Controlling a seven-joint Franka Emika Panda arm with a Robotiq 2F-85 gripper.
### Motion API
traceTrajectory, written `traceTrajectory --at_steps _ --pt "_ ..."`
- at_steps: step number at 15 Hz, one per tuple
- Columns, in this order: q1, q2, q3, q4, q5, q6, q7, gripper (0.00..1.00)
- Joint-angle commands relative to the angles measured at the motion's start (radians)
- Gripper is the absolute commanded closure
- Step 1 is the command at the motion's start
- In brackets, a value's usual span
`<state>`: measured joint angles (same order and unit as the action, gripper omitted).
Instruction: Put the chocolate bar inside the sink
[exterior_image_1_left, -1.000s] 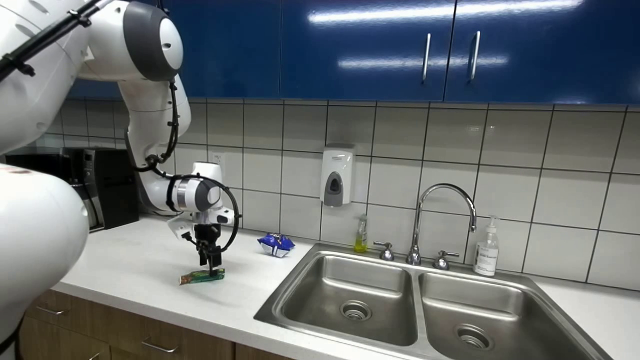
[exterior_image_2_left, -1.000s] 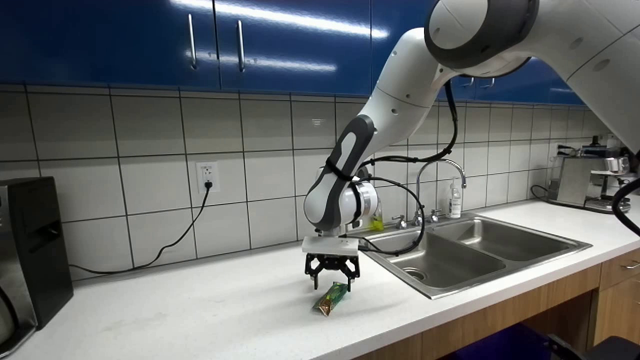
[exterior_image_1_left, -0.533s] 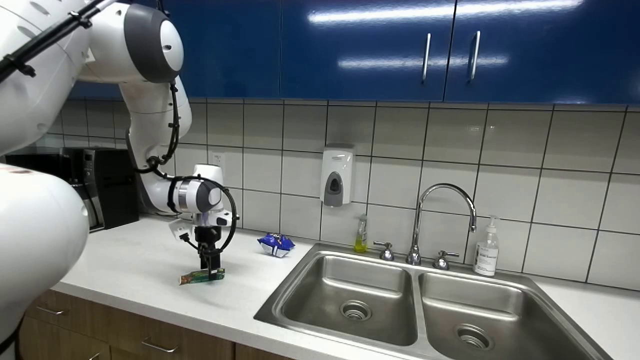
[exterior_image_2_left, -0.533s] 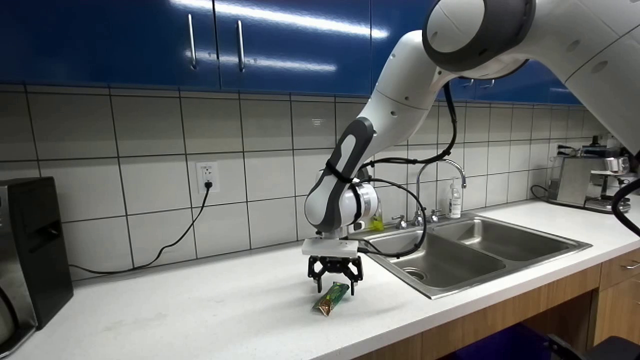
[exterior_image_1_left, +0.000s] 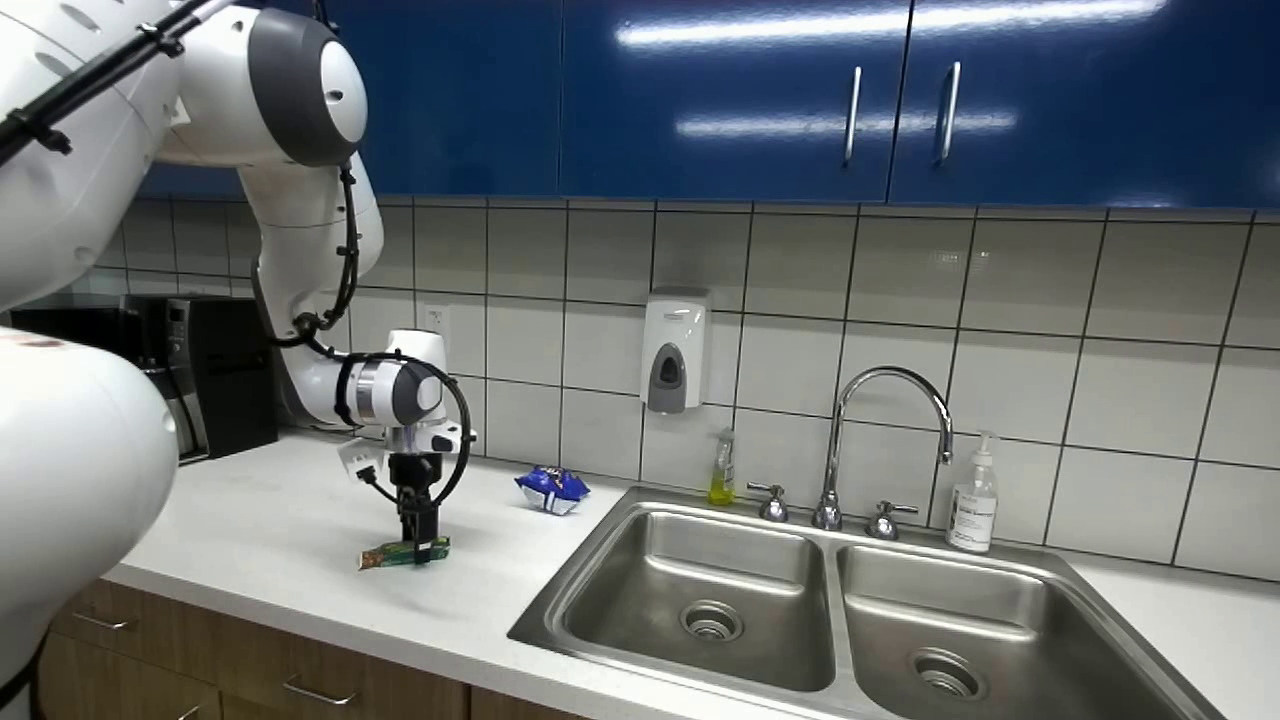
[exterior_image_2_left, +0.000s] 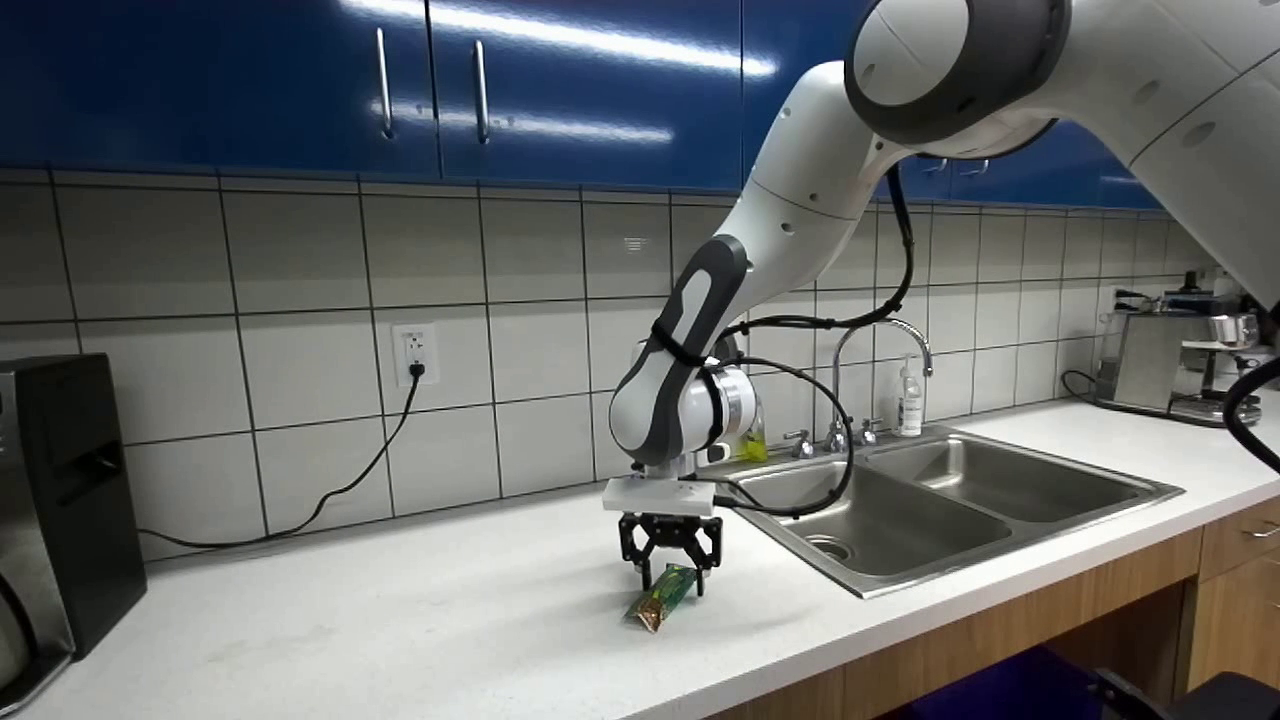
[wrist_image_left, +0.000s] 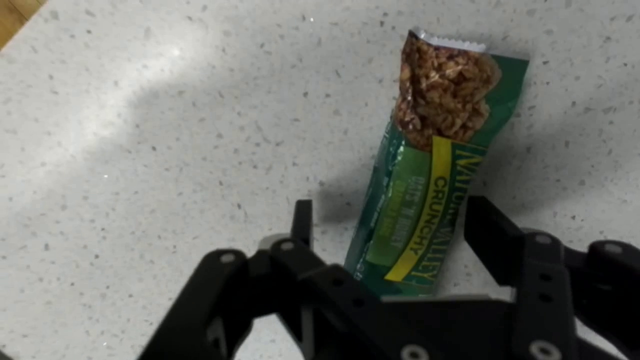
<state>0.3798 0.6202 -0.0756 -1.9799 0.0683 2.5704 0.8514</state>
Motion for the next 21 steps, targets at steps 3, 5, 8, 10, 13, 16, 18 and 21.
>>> traceTrajectory --at_steps 3,5,8,10,13,16,18,21 --pt "-0.008 0.005 0.016 0.008 -0.012 -0.027 0.032 0.67" --pt "-0.008 0.009 0.021 0.011 -0.01 -0.026 0.028 0.82" --pt "-0.008 0.01 0.02 0.013 -0.012 -0.027 0.028 0.84" --pt "-0.01 0.007 0.019 0.014 -0.014 -0.03 0.025 0.84" --pt "-0.007 -0.011 0.012 0.013 -0.022 -0.035 0.025 0.84" --pt "0.002 -0.045 0.001 0.008 -0.038 -0.043 0.03 0.84" --pt "0.002 -0.069 -0.002 0.002 -0.049 -0.043 0.031 0.84" --pt "0.001 -0.107 -0.006 -0.009 -0.071 -0.048 0.035 0.84"
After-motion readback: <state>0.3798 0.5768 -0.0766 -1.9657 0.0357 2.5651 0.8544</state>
